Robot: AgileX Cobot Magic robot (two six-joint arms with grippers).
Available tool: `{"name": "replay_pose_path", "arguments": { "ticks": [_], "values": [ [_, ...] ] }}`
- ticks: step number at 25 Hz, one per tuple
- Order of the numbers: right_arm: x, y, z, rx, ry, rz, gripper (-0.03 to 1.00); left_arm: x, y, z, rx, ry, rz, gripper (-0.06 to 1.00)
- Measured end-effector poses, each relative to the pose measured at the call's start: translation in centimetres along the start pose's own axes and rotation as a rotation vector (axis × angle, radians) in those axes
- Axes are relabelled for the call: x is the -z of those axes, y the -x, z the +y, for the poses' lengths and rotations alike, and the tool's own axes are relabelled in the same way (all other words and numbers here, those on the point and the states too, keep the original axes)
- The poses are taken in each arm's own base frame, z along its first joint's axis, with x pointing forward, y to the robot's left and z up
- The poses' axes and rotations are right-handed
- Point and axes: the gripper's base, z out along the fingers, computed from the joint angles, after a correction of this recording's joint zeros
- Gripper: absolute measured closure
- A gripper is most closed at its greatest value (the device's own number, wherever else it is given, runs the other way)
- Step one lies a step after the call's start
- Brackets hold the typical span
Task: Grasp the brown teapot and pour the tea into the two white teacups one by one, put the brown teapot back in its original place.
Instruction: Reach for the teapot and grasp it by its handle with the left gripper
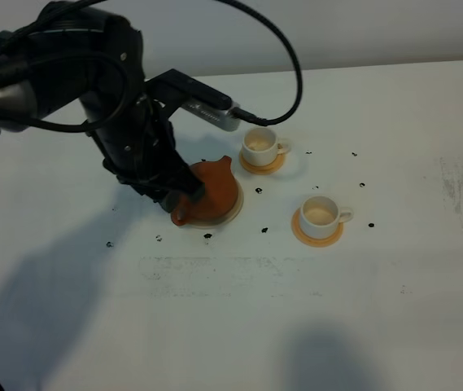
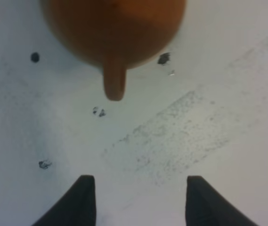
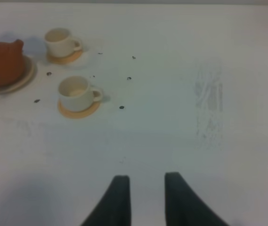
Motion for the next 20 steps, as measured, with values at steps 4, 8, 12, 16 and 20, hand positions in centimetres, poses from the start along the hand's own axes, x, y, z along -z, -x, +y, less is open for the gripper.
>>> {"name": "replay_pose_path", "arguments": {
  "ticks": [4, 8, 12, 16, 20],
  "values": [
    [0.0, 0.0, 0.0, 0.0, 0.0, 0.0, 0.77, -0.8, -1.1, 0.8, 0.029, 0.003, -0.001, 0.5],
    [0.0, 0.0, 0.0, 0.0, 0.0, 0.0, 0.77, -0.9, -1.7, 1.3, 0.046, 0.008, -0.015, 0.5],
    [0.0, 0.0, 0.0, 0.0, 0.0, 0.0, 0.77, -0.9, -1.8, 1.5, 0.056, 0.01, -0.02, 0.5],
    [0.0, 0.0, 0.0, 0.0, 0.0, 0.0, 0.77, -0.9, -1.8, 1.5, 0.057, 0.01, -0.022, 0.5],
    [0.0, 0.0, 0.0, 0.0, 0.0, 0.0, 0.77, -0.9, -1.4, 1.6, 0.057, 0.019, -0.062, 0.5]
  ]
}}
